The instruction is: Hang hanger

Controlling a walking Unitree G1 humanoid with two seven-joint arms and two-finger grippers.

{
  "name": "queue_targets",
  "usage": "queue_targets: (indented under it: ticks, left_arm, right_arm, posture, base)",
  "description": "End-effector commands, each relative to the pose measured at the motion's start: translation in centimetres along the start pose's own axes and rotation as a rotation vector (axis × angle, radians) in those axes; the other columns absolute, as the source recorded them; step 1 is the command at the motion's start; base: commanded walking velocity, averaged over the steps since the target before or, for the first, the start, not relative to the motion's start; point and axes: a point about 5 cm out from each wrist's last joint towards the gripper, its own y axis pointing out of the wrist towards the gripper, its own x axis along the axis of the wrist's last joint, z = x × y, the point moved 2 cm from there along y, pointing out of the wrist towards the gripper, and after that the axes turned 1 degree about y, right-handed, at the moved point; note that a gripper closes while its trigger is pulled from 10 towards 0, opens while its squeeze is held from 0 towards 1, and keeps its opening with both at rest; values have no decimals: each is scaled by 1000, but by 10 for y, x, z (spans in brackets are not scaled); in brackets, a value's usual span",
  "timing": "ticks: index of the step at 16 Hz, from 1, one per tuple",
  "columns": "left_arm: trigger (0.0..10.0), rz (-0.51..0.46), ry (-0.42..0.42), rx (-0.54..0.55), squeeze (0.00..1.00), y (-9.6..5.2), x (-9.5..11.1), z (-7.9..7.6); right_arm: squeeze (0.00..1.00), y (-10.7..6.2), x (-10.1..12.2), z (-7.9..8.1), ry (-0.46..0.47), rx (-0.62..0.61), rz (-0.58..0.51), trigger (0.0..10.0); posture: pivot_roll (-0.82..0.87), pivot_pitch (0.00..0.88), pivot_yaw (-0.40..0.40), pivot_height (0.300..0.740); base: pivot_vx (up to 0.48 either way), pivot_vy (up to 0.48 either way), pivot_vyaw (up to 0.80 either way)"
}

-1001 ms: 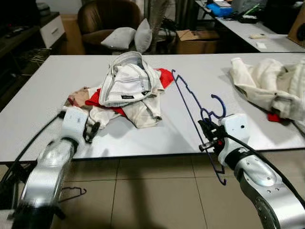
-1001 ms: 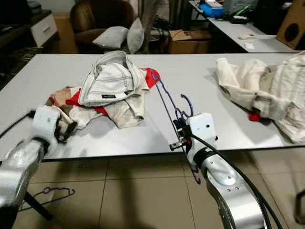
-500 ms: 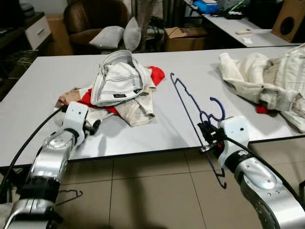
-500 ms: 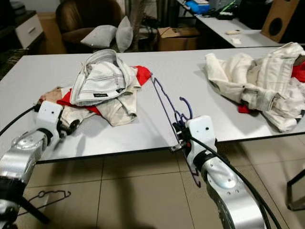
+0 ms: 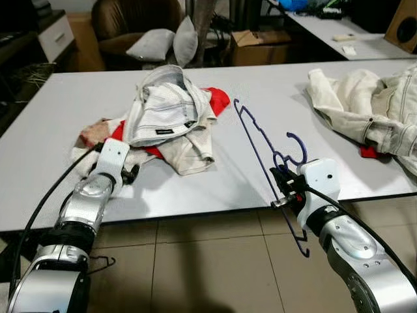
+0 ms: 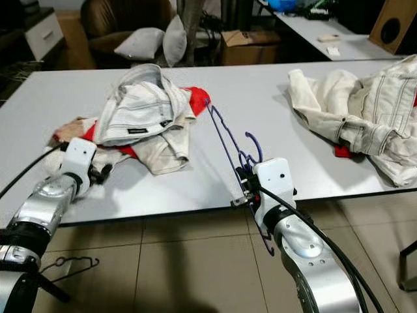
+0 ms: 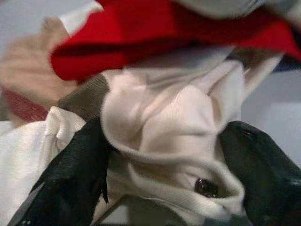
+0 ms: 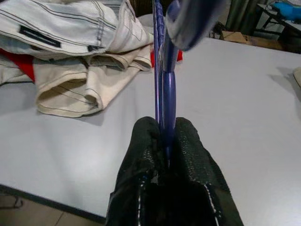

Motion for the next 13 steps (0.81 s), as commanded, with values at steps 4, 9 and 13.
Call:
queue_targets:
  ticks: [4,9,13]
  left_arm:
    - [0,-15,-18,-18,0,3,4,-2]
    - [0,-24,-51,-52,0,3,3,-7]
    - [0,-29,-69,-67,0,4,3,-7]
  right_arm:
    - [0,2,7,0,-12,-7,-23,10000]
    - [0,3,7,0,-21,-1,-26,10000]
    - [0,4,7,1,-26,4,-27,10000]
  posture:
    - [1,0,52,740]
    - [2,0,52,740]
    - [1,0,51,740]
  base:
    - [0,0,0]
    - [0,0,0]
    - [0,0,0]
